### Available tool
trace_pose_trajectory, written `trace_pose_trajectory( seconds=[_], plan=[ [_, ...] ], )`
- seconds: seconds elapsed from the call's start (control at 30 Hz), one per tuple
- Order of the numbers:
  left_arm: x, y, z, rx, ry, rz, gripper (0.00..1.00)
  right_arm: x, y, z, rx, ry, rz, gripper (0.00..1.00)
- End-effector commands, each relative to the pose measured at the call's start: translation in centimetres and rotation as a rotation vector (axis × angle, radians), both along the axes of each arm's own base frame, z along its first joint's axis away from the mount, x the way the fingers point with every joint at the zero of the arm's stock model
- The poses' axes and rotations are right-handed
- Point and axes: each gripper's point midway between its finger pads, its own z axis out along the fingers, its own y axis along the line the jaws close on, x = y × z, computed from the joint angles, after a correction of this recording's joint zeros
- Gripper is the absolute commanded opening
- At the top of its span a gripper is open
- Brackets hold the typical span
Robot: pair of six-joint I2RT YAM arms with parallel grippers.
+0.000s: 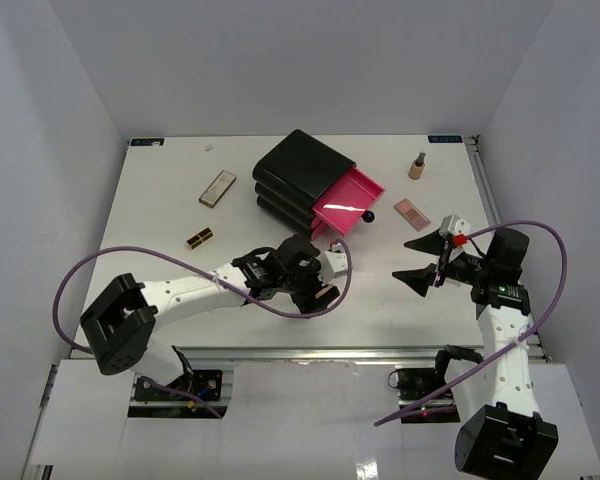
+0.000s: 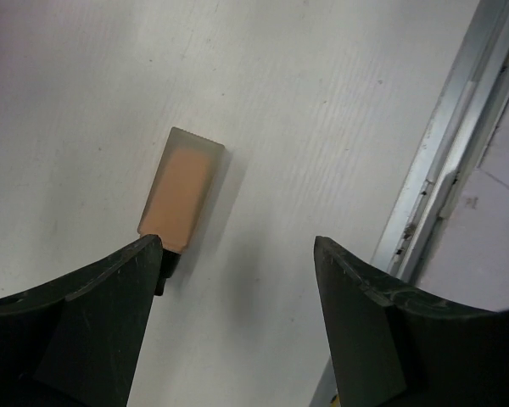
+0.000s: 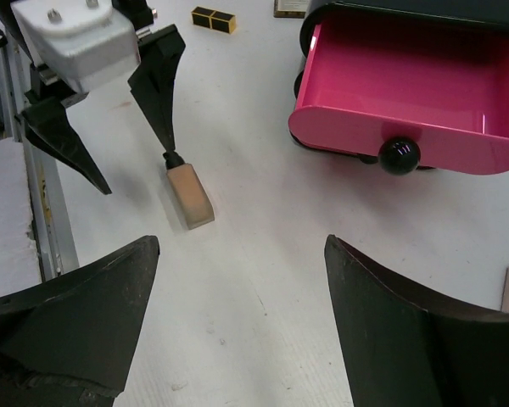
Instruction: Organize the makeup
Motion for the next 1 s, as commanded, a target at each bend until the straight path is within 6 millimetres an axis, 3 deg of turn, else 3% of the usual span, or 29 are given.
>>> trace_pose_trajectory(
  seconds=[0.0,0.27,0.53,0.67,0.97],
  plan=[
    [1.3,-0.9,0.3,0.046,-0.096,-0.092,0.82,-0.4,0.1,0.6,0.002,-0.056,0.027,0.86],
    [2.7,-1.3,-3.3,0.147,-0.109,-0.104,0.78,-0.8,0.2,1.0,0.004,-0.071,0.032,0.86],
    [3.3,-0.7,-5.1,0.204,-0.113,-0.086,0.6,-1.1,0.3,1.2,0.008,-0.078,0.04,0.86],
    [3.9,-0.5,-4.9,0.206,-0.146,-0.06,0.61,-1.3,0.4,1.3,0.012,-0.078,0.045,0.86],
    [4.7,-0.9,-2.4,0.133,-0.219,-0.036,0.66,-1.3,0.4,1.4,0.014,-0.079,0.049,0.86]
  ],
)
